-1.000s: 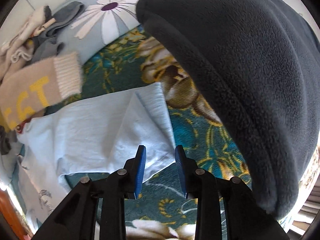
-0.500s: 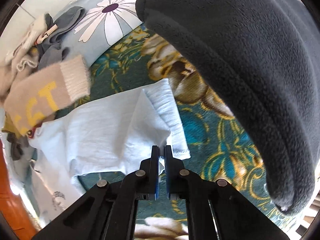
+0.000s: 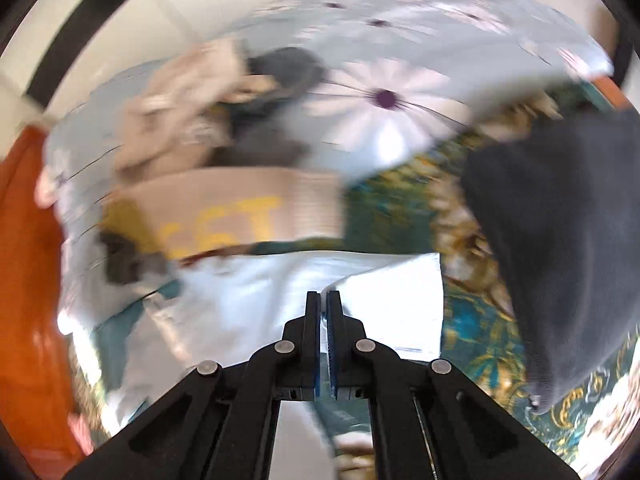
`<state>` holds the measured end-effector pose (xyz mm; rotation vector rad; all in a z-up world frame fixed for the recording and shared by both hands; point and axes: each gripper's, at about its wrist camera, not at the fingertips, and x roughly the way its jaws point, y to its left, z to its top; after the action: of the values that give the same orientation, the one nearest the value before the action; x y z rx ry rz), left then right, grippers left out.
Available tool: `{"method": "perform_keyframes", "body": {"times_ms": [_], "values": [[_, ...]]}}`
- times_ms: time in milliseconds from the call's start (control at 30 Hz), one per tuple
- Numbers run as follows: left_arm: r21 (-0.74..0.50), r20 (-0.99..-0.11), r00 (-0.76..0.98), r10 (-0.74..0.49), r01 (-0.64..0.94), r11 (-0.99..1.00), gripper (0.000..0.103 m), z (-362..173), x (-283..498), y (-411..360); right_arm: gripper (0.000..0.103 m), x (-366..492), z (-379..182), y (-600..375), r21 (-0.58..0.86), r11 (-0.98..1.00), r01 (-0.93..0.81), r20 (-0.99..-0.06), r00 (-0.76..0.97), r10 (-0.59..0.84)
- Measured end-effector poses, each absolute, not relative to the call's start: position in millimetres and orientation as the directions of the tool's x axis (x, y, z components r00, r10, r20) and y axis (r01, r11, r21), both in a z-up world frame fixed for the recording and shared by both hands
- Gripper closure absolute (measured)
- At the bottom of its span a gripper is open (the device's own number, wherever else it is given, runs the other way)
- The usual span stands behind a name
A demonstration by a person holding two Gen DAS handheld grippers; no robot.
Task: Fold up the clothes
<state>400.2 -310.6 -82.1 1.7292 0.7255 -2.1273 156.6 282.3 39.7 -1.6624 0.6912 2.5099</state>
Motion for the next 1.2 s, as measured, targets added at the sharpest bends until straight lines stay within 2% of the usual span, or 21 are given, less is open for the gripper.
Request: {"method": "perform_keyframes", "body": {"times_ms": [233,433,567,933,1200], "values": [[-0.214,-0.966,-0.242,0.092,0.549,-0.808,0.038,-84.6,399.1,-325.2,0.100,124.0,65.1,160.2,0.384,-0.923,0.006,-0.864,-0.349,-0.362],[-0.218,-0.964,-0.254,0.080,0.580,-0.785,0.038,-81.6,403.6,-340.6,0.100,95.5,38.8,39.3,0.381,-0.892,0.244,-0.884,-0.188,-0.429],[-0.215,-0.964,-0.257,0.068,0.603,-0.769,0.038,-82.0,405.5,-348.9,0.100,82.4,8.0,-36.1,0.351,-0.865,0.359,-0.912,-0.076,-0.402],[-0.209,-0.966,-0.250,0.059,0.631,-0.747,0.038,-89.3,397.6,-362.6,0.100,53.4,-77.8,-163.6,0.301,-0.853,0.426,-0.952,0.083,-0.295],[-0.218,-0.961,-0.270,0.052,0.633,-0.743,0.038,-90.6,377.8,-372.6,0.098,40.7,-122.8,-176.9,0.238,-0.902,0.361,-0.971,0.114,-0.210]]}}
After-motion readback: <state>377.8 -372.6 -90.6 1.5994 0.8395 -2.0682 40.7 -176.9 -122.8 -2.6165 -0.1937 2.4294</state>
